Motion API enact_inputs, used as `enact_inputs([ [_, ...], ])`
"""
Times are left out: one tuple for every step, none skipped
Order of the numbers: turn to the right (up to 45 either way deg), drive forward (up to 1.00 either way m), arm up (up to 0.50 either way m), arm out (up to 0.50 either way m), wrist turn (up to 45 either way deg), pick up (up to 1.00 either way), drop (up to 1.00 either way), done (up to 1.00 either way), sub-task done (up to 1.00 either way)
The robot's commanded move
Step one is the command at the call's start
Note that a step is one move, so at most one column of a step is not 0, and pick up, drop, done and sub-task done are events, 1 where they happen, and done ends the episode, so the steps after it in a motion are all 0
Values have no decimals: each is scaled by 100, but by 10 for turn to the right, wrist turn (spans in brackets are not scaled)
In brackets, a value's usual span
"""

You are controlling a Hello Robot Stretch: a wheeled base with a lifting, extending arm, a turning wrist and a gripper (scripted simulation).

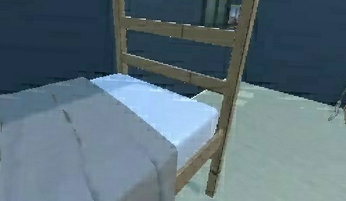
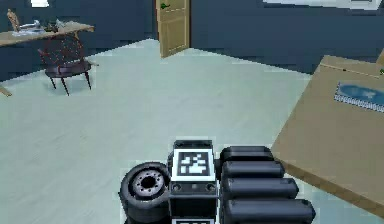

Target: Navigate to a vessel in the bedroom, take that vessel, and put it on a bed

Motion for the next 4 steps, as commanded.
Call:
enact_inputs([
  [-450,0,0,0,0,0,0,0,0],
  [-450,0,0,0,0,0,0,0,0],
  [-90,0,0,0,0,0,0,0,0],
  [450,0,0,0,0,0,0,0,0],
])
